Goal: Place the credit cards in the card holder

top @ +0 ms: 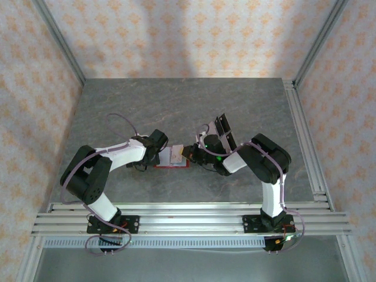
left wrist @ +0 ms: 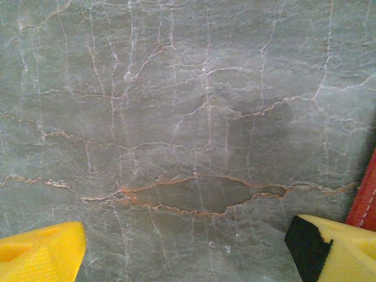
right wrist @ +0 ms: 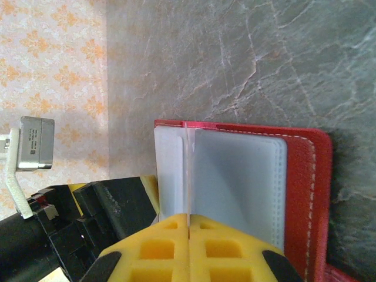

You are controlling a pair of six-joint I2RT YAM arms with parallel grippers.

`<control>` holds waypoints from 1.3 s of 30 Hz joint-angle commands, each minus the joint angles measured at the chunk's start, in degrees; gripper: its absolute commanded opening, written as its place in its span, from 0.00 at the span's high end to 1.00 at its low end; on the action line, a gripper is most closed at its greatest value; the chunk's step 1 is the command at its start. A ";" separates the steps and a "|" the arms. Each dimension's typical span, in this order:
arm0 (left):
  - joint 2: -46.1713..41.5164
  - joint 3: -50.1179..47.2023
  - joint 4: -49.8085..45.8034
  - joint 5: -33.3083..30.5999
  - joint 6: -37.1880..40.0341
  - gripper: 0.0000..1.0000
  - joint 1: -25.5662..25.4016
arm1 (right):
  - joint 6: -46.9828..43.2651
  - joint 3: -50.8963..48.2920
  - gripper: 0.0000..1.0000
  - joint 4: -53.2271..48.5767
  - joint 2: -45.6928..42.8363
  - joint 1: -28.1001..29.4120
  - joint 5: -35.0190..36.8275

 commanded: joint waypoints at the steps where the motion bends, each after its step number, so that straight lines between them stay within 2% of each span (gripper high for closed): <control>1: 2.16 -1.31 -0.35 0.94 0.20 0.08 -0.60 | 0.43 1.56 1.00 2.86 1.46 0.63 -0.68; 13: 2.12 -1.20 -0.66 0.79 0.10 0.08 -0.61 | 1.74 1.53 1.00 4.90 2.73 1.30 -1.24; 18: -1.23 1.16 -4.71 -3.35 -0.15 0.08 -0.14 | 1.40 1.07 1.00 4.53 2.37 1.25 -0.89; 22: -3.18 2.84 -6.17 -4.35 0.37 0.08 -0.11 | 1.44 1.04 1.00 4.57 2.58 1.25 -0.84; 32: -3.41 2.03 0.78 -0.35 3.31 0.08 -1.65 | 1.30 1.21 1.00 4.63 2.98 1.16 -0.86; 39: -0.75 0.88 1.12 -1.23 2.45 0.08 -1.87 | 1.89 1.29 1.00 5.52 3.35 1.03 -1.14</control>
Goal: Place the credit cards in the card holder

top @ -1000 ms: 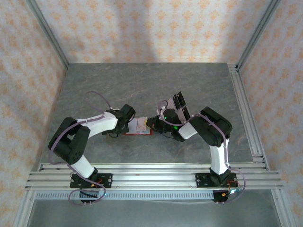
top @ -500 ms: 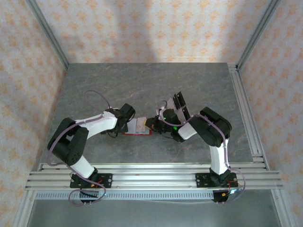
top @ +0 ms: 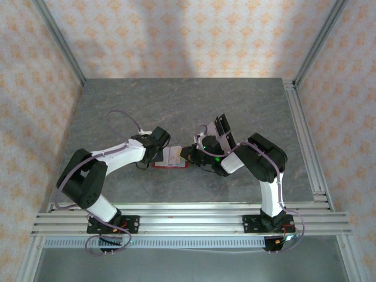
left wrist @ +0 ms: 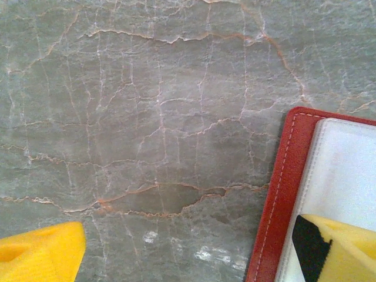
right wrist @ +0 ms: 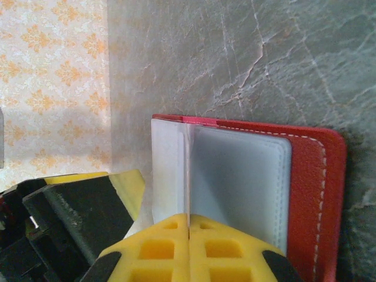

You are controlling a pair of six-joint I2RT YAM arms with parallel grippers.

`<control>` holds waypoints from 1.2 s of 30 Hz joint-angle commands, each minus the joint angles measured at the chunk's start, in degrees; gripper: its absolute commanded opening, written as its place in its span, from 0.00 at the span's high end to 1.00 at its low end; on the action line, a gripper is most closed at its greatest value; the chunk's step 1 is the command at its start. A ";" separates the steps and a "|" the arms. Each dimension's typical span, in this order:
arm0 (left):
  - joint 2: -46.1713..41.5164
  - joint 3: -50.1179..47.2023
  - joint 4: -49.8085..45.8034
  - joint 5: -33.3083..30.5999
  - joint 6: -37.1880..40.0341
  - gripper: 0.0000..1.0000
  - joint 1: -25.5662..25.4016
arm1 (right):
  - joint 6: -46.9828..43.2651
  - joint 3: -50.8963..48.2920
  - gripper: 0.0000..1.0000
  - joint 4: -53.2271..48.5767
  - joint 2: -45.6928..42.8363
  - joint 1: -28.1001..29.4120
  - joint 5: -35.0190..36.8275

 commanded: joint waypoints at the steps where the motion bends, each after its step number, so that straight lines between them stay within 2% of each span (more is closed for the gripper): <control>1: 1.78 -0.95 -0.30 -1.50 -0.38 0.08 -0.23 | 0.69 0.81 1.00 3.86 1.47 0.14 -0.72; 8: 3.34 -1.73 -1.39 -2.47 -1.65 0.08 -0.24 | 2.30 0.78 1.00 6.49 2.10 0.15 -1.05; 36: 4.88 -2.79 -0.11 -1.56 -2.38 0.08 -0.41 | 2.74 -0.19 1.00 6.61 4.22 1.61 -2.08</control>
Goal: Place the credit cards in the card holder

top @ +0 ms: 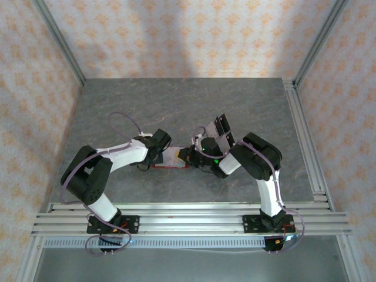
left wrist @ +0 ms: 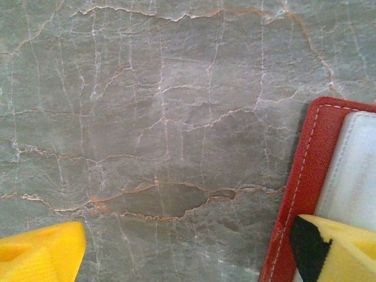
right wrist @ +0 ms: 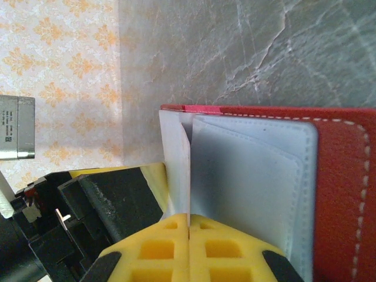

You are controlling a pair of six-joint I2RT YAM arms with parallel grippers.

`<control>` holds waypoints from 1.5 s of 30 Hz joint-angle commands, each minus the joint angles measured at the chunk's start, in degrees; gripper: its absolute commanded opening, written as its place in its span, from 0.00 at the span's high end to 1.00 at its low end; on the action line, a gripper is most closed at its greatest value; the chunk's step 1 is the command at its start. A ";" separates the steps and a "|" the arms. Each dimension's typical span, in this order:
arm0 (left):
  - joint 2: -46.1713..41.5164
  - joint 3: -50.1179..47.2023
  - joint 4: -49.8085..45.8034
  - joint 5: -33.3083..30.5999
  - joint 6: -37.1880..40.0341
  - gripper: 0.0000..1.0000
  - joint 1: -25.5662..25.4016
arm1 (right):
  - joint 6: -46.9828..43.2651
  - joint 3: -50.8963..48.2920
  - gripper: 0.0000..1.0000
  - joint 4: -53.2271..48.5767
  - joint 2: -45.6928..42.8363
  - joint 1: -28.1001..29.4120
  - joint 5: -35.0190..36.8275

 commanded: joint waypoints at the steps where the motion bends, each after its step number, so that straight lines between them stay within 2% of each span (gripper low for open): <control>1: 2.59 -1.63 -1.26 -0.94 -0.76 0.08 -0.26 | 0.25 -0.41 1.00 0.88 1.02 0.69 -0.36; 21: 3.32 -2.05 -0.78 -0.48 -1.25 0.08 -0.88 | -1.22 4.56 1.00 -5.16 3.29 1.48 -0.24; 31: 2.84 0.03 -2.48 -0.30 -1.33 0.08 -1.13 | -4.98 6.86 1.00 -15.53 2.06 2.01 0.61; 33: 2.23 1.47 -4.10 -0.89 -1.47 0.08 -0.97 | -6.07 6.93 0.95 -17.93 1.05 1.99 0.94; 37: 1.32 4.11 -6.44 -1.35 -1.53 0.08 -0.57 | -8.38 7.36 0.77 -23.41 -1.34 1.96 1.84; 40: 1.38 5.08 -7.01 -1.40 -1.29 0.08 -0.13 | -10.50 7.95 0.67 -28.51 -3.19 1.88 2.74; 45: 1.64 5.12 -7.07 -1.33 -1.16 0.08 0.68 | -13.07 8.92 0.56 -35.40 -5.51 1.29 3.44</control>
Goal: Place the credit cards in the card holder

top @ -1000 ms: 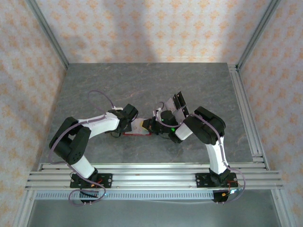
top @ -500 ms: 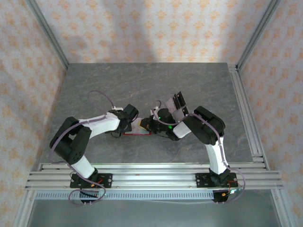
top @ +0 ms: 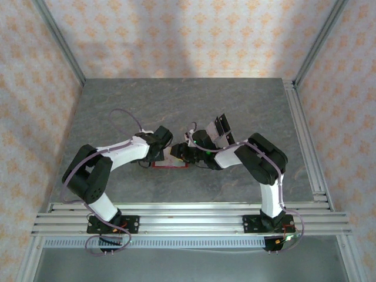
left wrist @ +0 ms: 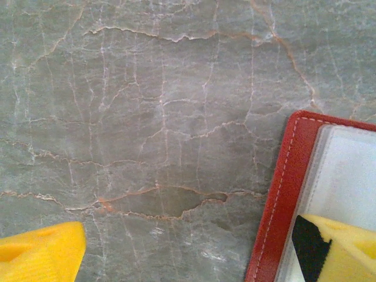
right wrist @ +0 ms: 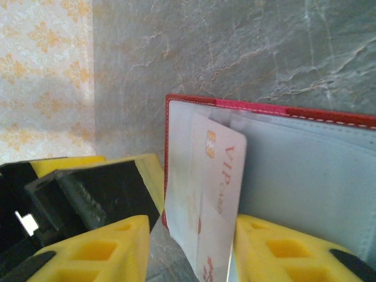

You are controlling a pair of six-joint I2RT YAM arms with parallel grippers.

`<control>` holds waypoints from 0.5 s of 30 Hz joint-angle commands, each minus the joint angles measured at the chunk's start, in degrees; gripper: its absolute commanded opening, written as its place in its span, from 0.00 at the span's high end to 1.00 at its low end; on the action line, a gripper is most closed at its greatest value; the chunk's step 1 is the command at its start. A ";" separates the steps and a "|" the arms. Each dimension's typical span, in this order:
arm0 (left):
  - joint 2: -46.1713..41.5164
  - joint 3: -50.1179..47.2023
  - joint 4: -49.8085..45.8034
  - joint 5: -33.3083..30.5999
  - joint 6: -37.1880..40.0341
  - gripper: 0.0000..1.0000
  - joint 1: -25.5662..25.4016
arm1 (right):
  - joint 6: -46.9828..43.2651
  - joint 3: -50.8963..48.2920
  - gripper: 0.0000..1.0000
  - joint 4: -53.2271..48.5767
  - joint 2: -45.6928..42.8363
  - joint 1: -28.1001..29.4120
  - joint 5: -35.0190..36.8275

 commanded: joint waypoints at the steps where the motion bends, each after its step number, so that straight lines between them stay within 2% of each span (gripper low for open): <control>1: 0.79 0.77 -2.68 -0.56 -0.09 0.08 0.82 | -4.16 0.12 0.53 -12.76 -0.86 -0.51 2.68; 11: -0.78 -2.18 -1.38 -0.80 0.53 0.08 3.02 | -11.88 5.03 0.50 -29.97 -6.10 -1.17 4.91; 15: -0.53 -3.90 0.19 -0.32 0.66 0.08 3.43 | -15.27 8.20 0.56 -37.11 -6.90 -1.17 6.63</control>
